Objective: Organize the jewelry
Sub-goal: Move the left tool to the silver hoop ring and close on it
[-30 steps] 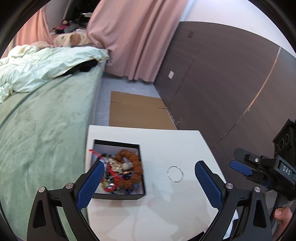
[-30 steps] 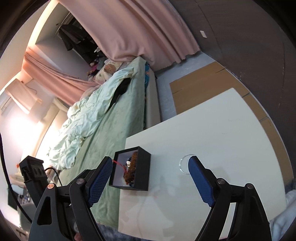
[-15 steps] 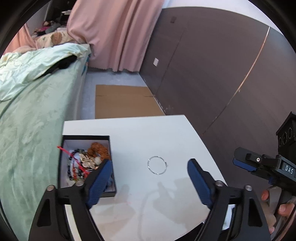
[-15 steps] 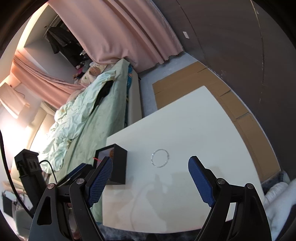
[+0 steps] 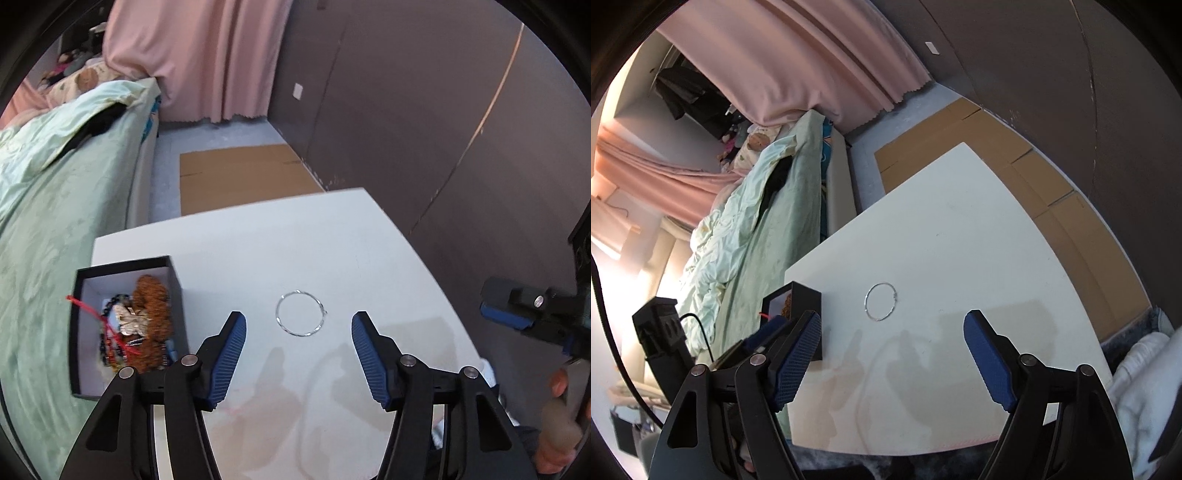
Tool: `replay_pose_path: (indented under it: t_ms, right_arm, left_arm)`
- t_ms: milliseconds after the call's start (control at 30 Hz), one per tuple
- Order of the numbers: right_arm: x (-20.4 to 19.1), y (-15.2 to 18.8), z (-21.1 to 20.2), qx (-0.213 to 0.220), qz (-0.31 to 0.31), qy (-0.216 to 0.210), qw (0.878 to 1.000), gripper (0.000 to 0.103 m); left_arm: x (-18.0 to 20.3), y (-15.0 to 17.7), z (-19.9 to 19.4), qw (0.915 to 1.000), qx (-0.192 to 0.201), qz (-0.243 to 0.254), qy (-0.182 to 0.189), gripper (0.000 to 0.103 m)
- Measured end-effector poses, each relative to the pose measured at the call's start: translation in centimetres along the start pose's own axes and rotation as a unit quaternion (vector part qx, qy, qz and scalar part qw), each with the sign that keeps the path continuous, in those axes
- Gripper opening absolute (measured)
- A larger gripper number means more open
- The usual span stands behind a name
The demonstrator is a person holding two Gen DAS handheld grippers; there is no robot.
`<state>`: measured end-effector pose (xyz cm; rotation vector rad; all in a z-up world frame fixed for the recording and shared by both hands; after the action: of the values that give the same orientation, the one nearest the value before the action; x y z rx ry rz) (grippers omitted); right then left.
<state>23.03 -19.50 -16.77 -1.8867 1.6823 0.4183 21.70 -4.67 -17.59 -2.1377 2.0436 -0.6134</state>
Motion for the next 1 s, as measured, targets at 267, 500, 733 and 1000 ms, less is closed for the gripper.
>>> replay_pose_path:
  t_ms: [267,500,733,1000]
  right_arm:
    - [2.1,-0.7,0.8,-0.021,0.029,-0.007,0.999,0.081]
    - [4.2,-1.9,1.3,-0.034,0.066,-0.019,0.997,0.081]
    - [4.4,-2.7,1.7,-0.044,0.064,-0.023,0.997,0.081]
    - [4.8,-3.4,1.9,-0.048,0.066,-0.014,0.997,0.081]
  left_arm:
    - [0.3,-0.1,4.5,0.9980,-0.062,-0.010,-0.006,0.063]
    - [0.7,-0.8,6.6,0.9967,-0.079,-0.016,-0.002,0.078]
    - [0.3,-1.4,9.3,0.9939,-0.103,-0.021,-0.034,0.078]
    - [0.4,-1.7,10.9,0.9905,-0.101,0.010,-0.093,0.078]
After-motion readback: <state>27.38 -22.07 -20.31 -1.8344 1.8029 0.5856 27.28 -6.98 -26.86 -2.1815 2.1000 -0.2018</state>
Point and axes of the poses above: each gripper's, at about its wrist camera, not at the fingertips, and z roughly the way its jaws point, x to its right, y to its underside, the point moved 9 cm from there along z, roughly the way its jaws point, and after that the axes turned 15 degrees about -x, right-handed, at the moved point
